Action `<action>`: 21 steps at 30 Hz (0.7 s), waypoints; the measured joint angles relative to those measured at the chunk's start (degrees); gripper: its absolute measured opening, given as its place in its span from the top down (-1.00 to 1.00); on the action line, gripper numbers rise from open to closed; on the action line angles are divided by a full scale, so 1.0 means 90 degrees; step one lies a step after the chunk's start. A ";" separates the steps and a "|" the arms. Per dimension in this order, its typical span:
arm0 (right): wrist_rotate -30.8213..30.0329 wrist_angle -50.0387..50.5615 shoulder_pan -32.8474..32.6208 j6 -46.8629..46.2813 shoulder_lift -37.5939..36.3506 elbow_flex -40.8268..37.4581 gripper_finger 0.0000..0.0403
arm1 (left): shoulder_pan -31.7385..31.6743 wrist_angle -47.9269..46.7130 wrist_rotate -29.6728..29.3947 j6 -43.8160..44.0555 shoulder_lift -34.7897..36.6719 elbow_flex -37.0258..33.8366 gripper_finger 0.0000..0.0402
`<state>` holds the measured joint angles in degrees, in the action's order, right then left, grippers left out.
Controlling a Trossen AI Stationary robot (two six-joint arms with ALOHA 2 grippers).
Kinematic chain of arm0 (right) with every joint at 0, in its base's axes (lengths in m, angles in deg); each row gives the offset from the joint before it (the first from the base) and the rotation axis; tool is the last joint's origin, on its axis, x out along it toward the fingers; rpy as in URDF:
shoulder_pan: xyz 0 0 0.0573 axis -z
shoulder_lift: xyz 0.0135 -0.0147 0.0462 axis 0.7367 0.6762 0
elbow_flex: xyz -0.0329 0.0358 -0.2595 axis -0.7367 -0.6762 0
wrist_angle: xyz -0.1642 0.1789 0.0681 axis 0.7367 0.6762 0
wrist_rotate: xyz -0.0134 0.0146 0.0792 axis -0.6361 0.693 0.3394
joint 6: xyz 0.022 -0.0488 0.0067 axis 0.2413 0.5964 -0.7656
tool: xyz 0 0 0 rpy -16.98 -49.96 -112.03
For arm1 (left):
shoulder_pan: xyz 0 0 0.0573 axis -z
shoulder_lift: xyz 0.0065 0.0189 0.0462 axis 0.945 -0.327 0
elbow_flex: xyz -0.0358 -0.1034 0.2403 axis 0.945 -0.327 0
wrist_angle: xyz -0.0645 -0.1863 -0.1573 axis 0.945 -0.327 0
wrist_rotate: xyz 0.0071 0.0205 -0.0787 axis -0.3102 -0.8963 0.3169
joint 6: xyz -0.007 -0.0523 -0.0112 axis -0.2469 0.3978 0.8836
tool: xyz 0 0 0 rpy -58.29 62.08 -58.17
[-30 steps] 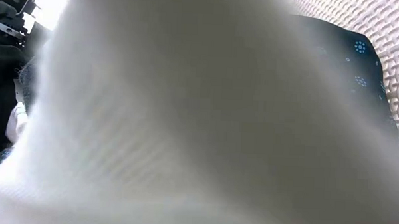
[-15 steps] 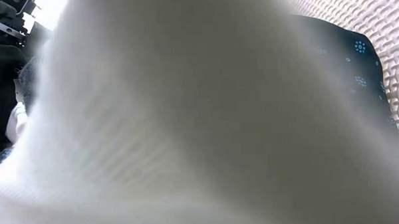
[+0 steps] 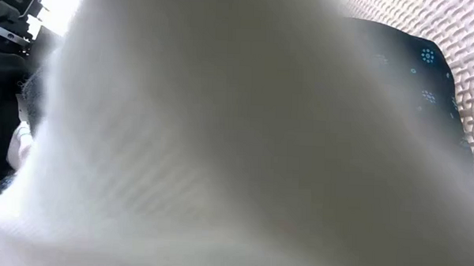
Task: Sort clothes
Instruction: Put the top blue checkered polo shirt into the top white laundry bin
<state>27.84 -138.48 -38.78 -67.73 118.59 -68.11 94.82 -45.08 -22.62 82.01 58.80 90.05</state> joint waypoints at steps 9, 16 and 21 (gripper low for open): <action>0.0438 -0.0984 -0.0002 0.0023 -0.0431 0.0021 0.40 | -0.0001 0.0000 0.0001 0.0000 -0.0002 0.0000 -0.10; 0.0911 -0.0727 -0.0313 0.0330 -0.0488 0.0765 0.31 | 0.0000 0.0001 0.0000 -0.0001 -0.0001 0.0000 -0.10; 0.0916 0.0629 -0.0737 0.1000 -0.0487 0.1771 0.03 | 0.0001 -0.0001 -0.0001 0.0001 0.0000 0.0000 -0.10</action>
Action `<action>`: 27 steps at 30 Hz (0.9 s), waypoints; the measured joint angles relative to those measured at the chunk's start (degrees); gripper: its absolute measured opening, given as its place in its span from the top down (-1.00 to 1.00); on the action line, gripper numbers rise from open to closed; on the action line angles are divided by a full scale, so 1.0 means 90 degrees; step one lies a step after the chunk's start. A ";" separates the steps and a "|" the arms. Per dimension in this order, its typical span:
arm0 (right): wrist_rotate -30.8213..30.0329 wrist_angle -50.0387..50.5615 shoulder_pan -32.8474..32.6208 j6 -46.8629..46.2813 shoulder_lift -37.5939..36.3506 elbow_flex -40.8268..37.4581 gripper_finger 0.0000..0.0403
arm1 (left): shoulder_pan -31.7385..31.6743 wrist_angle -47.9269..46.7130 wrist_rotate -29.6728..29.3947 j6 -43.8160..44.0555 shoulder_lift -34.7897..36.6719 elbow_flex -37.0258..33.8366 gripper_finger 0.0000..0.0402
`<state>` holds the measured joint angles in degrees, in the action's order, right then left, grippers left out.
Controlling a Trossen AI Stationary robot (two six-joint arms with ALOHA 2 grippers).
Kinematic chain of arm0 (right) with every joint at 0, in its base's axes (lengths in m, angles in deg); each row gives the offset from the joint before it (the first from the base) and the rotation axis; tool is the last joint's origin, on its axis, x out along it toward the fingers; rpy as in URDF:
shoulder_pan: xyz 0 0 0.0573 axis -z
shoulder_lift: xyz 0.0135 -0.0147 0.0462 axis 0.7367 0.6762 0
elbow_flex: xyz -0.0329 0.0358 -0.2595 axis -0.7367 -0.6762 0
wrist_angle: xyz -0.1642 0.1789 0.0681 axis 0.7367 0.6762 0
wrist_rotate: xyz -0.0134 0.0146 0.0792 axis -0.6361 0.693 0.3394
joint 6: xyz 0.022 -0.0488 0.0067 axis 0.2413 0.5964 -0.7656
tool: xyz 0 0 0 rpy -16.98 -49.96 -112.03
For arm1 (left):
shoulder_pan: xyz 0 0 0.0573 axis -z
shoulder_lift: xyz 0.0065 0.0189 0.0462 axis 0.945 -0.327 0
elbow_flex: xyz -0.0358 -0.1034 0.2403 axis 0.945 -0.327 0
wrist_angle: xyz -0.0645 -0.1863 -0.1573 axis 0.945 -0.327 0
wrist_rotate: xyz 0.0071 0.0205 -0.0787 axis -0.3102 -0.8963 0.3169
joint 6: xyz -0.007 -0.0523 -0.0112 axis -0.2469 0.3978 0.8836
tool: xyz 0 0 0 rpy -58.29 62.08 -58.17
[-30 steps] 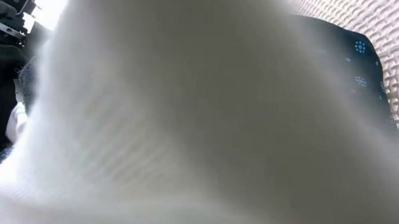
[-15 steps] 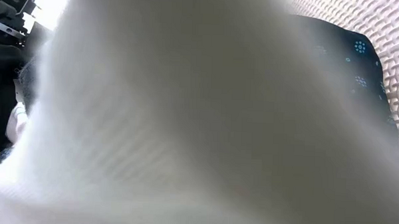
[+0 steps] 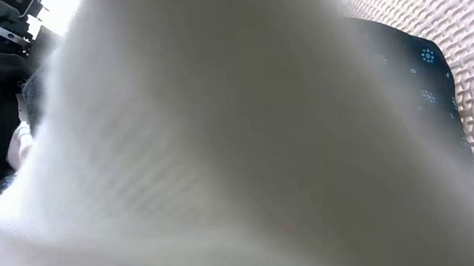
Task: Sort clothes
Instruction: Put the top blue checkered polo shirt into the top white laundry bin
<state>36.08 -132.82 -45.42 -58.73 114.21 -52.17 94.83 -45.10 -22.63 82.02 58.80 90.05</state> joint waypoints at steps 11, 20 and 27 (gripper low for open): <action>-0.0216 0.4181 0.0052 -0.0147 0.0184 0.2198 -0.34 | -0.0002 0.0002 0.0000 0.0000 0.0000 0.0000 -0.10; -0.0218 0.4960 0.0028 -0.0162 0.0231 0.2952 -0.35 | -0.0002 0.0002 0.0001 -0.0001 -0.0001 0.0000 -0.10; -0.0587 0.6848 0.0040 -0.0348 0.0832 0.3927 -0.35 | -0.0002 0.0002 0.0002 -0.0002 0.0000 0.0000 -0.10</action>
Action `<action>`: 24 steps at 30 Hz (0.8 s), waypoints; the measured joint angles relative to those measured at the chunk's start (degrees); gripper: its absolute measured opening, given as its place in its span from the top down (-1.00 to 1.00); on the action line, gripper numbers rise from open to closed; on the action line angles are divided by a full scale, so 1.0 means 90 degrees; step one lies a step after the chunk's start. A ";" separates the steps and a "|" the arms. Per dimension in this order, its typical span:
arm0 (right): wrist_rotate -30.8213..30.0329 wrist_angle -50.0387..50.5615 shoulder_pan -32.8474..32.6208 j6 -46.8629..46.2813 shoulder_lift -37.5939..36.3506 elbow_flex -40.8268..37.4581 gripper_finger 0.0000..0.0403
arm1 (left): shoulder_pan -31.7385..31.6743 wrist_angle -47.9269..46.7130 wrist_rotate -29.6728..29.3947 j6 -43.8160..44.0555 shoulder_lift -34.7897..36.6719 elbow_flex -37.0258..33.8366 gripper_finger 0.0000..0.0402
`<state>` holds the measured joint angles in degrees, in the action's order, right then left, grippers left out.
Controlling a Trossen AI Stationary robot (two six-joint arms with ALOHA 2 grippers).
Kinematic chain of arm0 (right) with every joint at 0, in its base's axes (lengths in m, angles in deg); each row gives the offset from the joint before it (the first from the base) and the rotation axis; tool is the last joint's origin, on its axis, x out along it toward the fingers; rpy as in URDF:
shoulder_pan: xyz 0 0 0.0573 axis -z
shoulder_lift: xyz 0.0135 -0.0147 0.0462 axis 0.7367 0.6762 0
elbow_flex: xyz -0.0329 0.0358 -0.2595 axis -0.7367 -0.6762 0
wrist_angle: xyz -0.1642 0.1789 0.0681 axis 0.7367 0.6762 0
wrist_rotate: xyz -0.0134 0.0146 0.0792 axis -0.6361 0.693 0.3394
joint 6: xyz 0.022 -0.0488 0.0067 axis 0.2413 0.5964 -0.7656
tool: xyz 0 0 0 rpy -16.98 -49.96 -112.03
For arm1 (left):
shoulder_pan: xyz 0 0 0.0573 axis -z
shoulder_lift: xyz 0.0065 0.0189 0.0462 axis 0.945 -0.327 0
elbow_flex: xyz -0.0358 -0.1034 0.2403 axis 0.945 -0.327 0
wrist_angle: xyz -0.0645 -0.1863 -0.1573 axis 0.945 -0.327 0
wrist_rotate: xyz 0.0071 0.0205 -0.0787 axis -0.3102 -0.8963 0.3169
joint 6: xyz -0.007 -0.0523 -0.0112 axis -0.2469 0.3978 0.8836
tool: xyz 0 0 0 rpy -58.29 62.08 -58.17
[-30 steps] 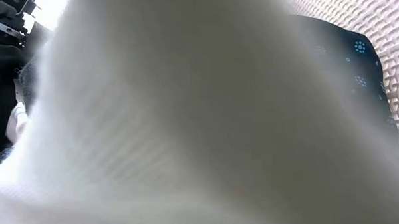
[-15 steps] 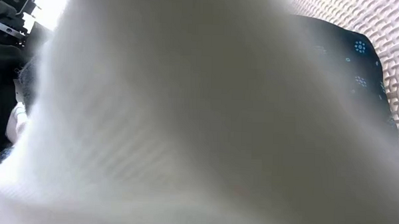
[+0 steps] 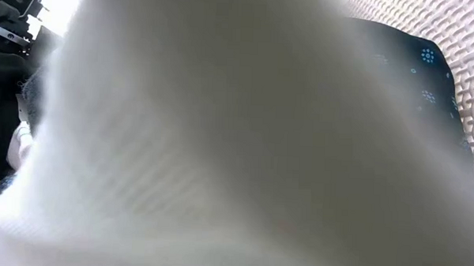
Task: Sort clothes
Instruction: Put the top blue checkered polo shirt into the top white laundry bin
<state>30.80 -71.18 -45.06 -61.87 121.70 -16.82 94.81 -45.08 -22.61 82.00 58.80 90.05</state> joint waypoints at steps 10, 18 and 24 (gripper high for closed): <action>-0.0013 0.1665 0.0000 -0.0141 0.1252 0.1109 -0.35 | 0.0000 0.0000 -0.0002 0.0002 -0.0002 0.0000 -0.10; -0.0006 0.2740 -0.0018 -0.0465 0.2075 0.1335 -0.35 | 0.0001 -0.0001 0.0000 0.0001 -0.0002 0.0000 -0.10; 0.0008 0.3193 -0.0243 -0.0798 0.2468 0.1338 -0.35 | 0.0000 -0.0001 -0.0001 0.0002 -0.0002 0.0000 -0.10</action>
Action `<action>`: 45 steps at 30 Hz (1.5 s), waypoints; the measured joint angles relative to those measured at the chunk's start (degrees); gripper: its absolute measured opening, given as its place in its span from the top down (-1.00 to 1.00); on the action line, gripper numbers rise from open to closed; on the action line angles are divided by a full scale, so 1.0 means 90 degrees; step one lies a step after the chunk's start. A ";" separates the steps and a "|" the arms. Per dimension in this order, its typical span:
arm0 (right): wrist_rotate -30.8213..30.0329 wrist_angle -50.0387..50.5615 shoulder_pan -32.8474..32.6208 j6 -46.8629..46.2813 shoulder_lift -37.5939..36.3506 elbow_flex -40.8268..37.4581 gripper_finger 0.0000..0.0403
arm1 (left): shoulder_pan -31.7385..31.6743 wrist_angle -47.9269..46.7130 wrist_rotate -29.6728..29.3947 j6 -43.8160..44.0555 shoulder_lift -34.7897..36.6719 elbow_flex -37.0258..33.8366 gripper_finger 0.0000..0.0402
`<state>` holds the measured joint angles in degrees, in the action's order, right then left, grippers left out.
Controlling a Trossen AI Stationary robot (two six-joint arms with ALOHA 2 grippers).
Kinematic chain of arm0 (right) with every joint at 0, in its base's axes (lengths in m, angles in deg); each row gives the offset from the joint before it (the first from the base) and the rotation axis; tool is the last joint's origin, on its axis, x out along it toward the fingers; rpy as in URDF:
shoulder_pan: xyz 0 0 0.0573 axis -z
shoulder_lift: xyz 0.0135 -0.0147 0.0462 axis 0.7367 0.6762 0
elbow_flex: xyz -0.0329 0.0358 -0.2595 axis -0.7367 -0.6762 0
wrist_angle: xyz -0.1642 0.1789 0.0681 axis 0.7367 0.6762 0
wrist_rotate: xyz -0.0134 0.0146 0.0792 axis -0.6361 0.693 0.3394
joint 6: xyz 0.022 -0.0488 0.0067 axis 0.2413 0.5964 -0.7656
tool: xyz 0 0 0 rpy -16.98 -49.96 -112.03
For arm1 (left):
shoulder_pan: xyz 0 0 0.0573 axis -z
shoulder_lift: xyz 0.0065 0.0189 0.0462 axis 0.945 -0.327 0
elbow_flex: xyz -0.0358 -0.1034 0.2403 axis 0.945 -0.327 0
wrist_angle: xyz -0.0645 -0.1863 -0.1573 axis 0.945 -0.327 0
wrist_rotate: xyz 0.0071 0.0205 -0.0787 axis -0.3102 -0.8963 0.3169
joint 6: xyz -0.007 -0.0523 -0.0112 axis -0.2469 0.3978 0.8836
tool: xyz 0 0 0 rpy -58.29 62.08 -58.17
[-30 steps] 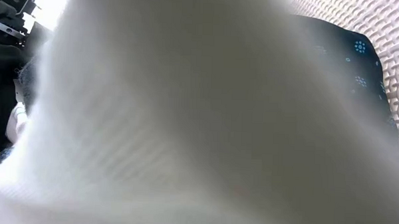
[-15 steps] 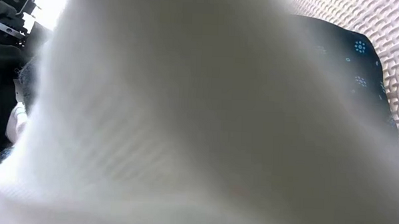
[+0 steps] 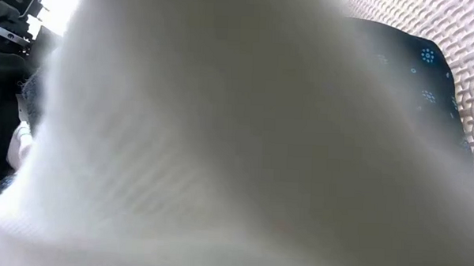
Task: Sort clothes
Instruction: Put the top blue checkered polo shirt into the top white laundry bin
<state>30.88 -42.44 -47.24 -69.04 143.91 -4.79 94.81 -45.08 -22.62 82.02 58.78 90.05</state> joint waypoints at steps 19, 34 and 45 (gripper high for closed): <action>-0.0451 0.0737 0.0476 -0.1793 0.1157 -0.0002 -0.35 | 0.0001 -0.0001 0.0000 -0.0001 0.0001 0.0000 -0.10; -0.0449 0.0711 0.1040 -0.2746 0.2068 -0.0007 -0.35 | 0.0000 0.0001 -0.0001 -0.0001 0.0002 0.0000 -0.10; -0.0281 0.0385 0.0731 -0.2744 0.2688 -0.0016 -0.35 | 0.0002 0.0006 -0.0001 -0.0001 -0.0002 0.0000 -0.10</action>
<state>28.34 -38.98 -40.66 -93.74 168.10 -4.93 94.83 -45.03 -22.63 82.01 58.77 90.05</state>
